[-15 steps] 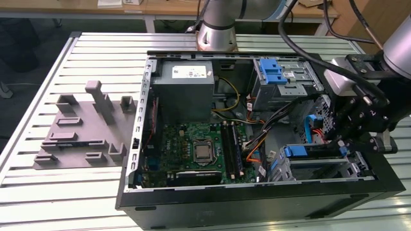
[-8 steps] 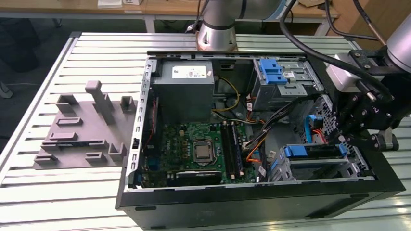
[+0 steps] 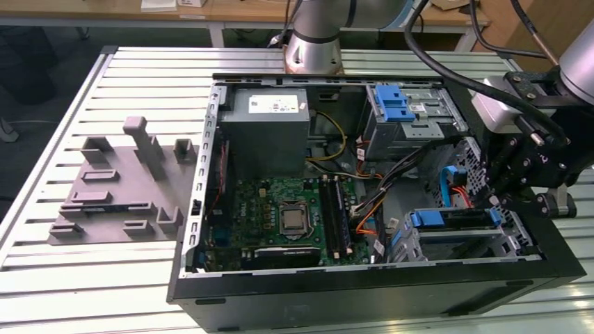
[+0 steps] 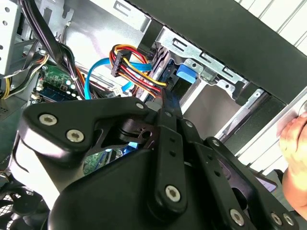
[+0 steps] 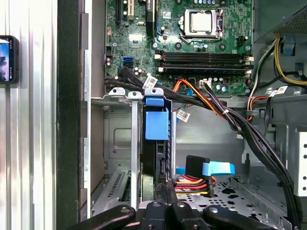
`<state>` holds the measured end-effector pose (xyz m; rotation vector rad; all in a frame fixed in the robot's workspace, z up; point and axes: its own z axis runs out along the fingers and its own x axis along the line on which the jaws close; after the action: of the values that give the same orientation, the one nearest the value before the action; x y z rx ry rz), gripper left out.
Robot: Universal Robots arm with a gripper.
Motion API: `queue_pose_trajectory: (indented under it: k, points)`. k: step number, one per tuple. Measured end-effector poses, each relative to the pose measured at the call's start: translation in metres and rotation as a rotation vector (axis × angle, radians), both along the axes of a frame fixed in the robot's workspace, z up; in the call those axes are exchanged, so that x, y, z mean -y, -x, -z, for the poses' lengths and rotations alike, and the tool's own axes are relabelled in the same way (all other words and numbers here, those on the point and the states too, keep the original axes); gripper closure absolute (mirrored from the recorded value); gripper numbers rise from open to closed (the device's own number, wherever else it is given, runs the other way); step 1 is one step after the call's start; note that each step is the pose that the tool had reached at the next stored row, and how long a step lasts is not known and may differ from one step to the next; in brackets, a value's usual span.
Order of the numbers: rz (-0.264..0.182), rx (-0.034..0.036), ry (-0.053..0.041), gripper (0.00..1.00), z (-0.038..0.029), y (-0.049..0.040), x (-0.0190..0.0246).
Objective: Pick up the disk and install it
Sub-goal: 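Insert the second disk wire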
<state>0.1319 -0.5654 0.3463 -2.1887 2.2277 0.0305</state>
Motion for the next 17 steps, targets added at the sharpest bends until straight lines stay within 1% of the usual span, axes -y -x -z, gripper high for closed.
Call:
queue_pose_trajectory:
  k: [8, 10, 12, 15, 17]
  points:
    - [0.0, 0.0, 0.0002, 0.89, -0.0002, 0.0001, 0.0]
    - [0.0, 0.0, 0.0003, 0.89, -0.0003, 0.0011, 0.0]
    - [0.0, 0.0006, 0.0003, 0.89, -0.0003, 0.0058, 0.0]
    - [0.0, 0.0007, 0.0001, 0.89, -0.0001, 0.0068, 0.0001]
    - [0.0, 0.0007, 0.0003, 0.89, -0.002, 0.0068, 0.0]
